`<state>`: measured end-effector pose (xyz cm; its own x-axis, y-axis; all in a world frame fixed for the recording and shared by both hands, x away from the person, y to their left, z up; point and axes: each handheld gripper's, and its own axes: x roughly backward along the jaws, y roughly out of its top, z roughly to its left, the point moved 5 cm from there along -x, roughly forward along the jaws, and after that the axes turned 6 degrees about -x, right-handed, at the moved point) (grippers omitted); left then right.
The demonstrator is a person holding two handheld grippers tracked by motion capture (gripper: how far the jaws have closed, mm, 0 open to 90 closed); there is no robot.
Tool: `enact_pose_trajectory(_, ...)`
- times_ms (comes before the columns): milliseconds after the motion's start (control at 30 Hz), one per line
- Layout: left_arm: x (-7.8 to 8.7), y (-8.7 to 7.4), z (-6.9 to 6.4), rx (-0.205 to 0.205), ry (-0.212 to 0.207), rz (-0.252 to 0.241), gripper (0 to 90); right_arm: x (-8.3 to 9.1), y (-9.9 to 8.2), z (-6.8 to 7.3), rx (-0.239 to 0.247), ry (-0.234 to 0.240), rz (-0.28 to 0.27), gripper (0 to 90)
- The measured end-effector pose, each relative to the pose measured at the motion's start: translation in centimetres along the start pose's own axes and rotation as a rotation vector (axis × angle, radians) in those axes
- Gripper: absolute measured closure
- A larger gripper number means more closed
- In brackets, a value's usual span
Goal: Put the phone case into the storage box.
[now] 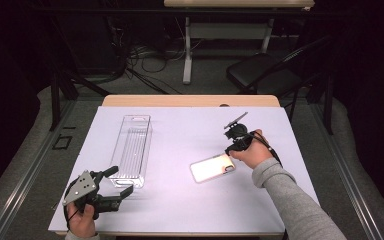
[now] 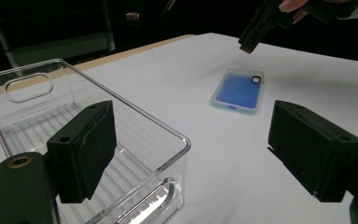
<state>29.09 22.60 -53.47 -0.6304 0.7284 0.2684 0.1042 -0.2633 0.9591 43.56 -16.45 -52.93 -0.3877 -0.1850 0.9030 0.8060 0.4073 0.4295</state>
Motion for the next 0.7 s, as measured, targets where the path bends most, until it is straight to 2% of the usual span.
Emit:
enact_pose_trajectory(167, 0.0, 0.0, 0.0, 0.0, 0.0, 0.001, 15.5, -0.1, 0.3, 0.2, -0.001, -0.006, -0.021, 67.5)
enact_pose_trajectory(300, 0.0, 0.0, 0.0, 0.001, -0.001, 0.0, 15.5, -0.1, 0.5, 0.2, -0.007, -0.003, -0.036, 70.4)
enact_pose_trajectory(400, 0.0, 0.0, 0.0, 0.001, -0.002, 0.0, 15.5, -0.2, 0.5, 0.2, -0.004, -0.02, -0.008, 75.6)
enact_pose_trajectory(467, 0.0, 0.0, 0.0, 0.0, -0.003, 0.002, 15.5, -0.5, 0.5, 0.2, -0.006, -0.014, -0.019, 78.0)
enact_pose_trajectory(500, 0.0, 0.0, 0.0, 0.0, -0.004, 0.002, 15.5, -0.6, 0.3, 0.1, -0.021, -0.018, 0.008, 79.0)
enact_pose_trajectory(533, 0.0, 0.0, 0.0, 0.0, -0.005, 0.002, 15.5, -0.7, 0.3, 0.2, -0.04, -0.01, 0.009, 80.1)
enact_pose_trajectory(667, 0.0, 0.0, 0.0, 0.001, -0.005, 0.002, 15.5, -1.0, 0.2, 0.1, -0.046, -0.007, 0.028, 81.3)
enact_pose_trajectory(700, 0.0, 0.0, 0.0, 0.002, -0.006, 0.003, 15.5, -1.2, 0.1, 0.1, -0.045, -0.021, 0.047, 81.5)
